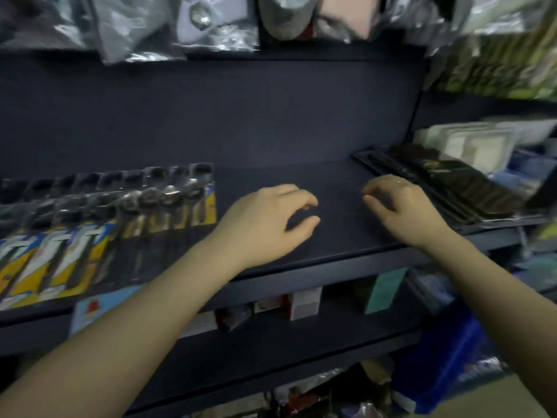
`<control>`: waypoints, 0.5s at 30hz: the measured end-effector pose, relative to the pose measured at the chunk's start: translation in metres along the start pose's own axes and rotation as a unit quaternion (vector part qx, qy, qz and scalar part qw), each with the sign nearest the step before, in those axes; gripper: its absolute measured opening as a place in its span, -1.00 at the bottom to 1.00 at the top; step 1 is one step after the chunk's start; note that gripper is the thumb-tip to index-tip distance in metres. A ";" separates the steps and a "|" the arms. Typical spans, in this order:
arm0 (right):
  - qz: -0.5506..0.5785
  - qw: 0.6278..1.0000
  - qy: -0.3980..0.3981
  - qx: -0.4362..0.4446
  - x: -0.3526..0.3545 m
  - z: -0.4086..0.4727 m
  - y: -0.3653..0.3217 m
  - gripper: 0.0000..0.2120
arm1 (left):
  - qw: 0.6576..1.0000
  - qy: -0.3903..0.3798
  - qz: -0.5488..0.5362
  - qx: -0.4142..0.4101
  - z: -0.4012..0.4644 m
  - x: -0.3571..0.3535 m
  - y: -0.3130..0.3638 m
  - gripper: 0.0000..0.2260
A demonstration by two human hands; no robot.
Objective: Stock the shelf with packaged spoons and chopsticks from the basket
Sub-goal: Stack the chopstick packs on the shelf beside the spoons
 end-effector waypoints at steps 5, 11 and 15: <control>-0.065 0.986 0.005 -0.156 0.070 -0.013 0.129 -0.68 | 0.997 -0.024 -0.063 0.034 0.059 -0.058 0.049 -0.74; -0.061 0.937 -0.210 -0.271 0.043 -0.003 0.207 -0.36 | 0.979 -0.037 -0.138 0.147 0.110 -0.115 0.063 -0.60; 0.005 0.944 -0.185 -0.273 0.033 0.009 0.216 -0.23 | 0.954 -0.030 -0.193 0.227 0.122 -0.134 0.066 -0.50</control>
Point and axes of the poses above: each hand's wrist, its own z-axis towards the middle knuckle, its own x-axis out of the back of the hand, y = z × x, the point moved 10 cm from there along z, towards the middle knuckle, and after that the axes turned 3 degrees about x, right-handed, at the moved point
